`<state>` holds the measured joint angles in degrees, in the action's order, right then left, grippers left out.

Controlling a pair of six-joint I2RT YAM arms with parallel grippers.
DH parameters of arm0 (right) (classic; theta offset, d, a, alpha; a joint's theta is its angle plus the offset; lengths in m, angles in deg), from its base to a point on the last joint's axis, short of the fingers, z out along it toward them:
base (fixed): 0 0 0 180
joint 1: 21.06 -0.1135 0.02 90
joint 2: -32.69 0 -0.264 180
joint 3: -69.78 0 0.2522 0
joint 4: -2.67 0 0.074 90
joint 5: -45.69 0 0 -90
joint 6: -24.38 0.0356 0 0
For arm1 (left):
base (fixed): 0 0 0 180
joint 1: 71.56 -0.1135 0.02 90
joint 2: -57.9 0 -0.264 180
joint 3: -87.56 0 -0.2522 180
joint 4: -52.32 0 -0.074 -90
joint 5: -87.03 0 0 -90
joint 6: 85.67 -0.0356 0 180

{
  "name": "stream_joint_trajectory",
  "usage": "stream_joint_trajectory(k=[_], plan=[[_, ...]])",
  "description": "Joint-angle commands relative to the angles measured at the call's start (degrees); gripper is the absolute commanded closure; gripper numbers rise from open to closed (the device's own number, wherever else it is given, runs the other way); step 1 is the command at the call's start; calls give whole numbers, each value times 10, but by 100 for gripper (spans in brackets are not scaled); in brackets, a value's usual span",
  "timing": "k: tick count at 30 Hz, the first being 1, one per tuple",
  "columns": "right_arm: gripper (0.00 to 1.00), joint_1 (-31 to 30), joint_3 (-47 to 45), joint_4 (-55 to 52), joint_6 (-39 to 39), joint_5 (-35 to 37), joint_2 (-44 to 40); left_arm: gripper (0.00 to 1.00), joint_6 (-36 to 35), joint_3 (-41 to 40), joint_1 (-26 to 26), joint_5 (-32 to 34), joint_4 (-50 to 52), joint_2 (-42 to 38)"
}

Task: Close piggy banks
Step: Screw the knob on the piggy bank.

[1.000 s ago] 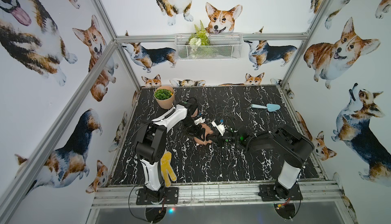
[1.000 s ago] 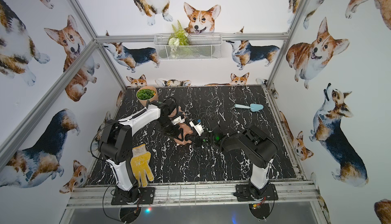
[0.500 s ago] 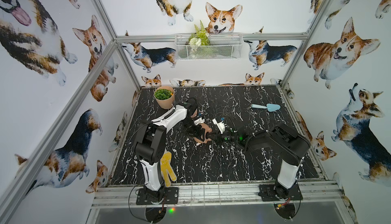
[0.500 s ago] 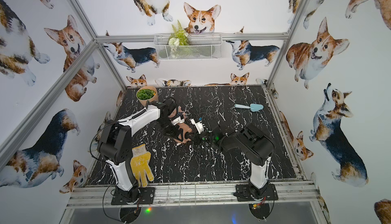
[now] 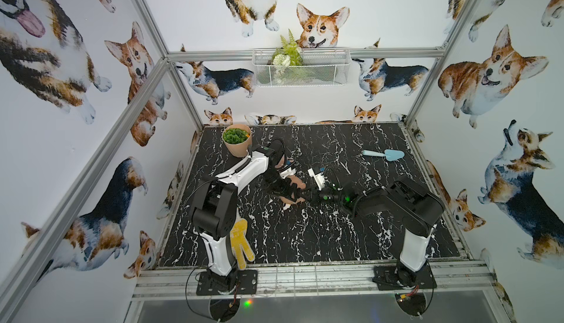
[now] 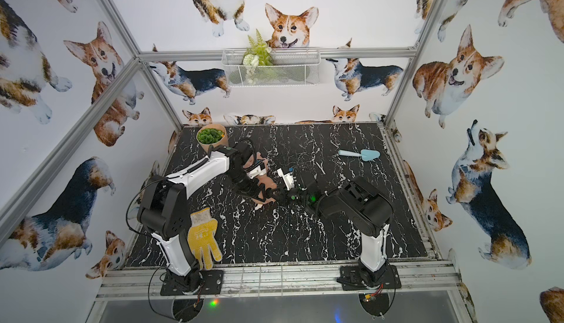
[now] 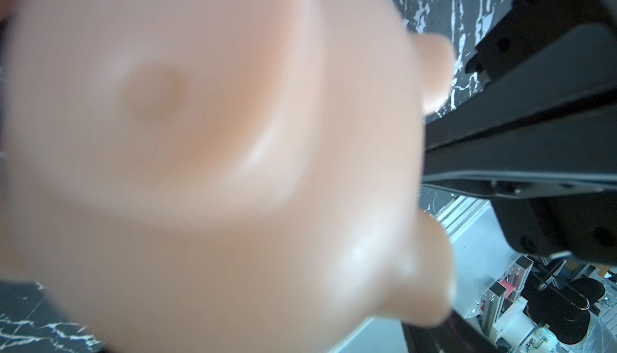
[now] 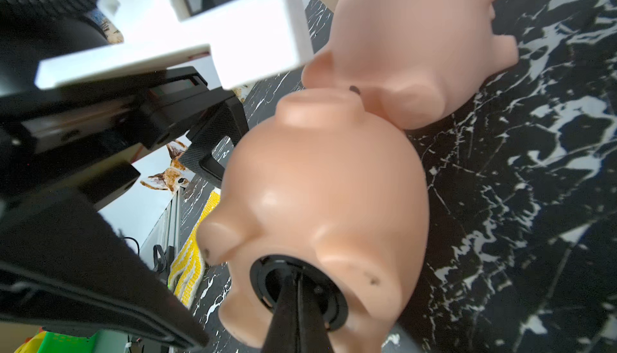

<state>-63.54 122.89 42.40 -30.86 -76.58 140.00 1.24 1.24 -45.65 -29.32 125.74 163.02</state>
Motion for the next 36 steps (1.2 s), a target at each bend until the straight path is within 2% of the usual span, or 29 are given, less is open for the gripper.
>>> stream_joint_trajectory(k=[1,11,19,24,36], plan=[[100,3,4,65,46,-36,7,9,-7,1,1,-44,-38,1],[100,10,7,44,48,-38,11,9,-9,10,-3,-64,-30,-12],[100,14,11,8,35,-37,1,9,-10,33,-40,-84,-26,-43],[100,15,13,-3,28,-48,-4,9,1,39,-45,-86,-38,-38],[98,23,-2,-88,-22,-33,-65,9,13,29,-45,-78,-54,-33]])
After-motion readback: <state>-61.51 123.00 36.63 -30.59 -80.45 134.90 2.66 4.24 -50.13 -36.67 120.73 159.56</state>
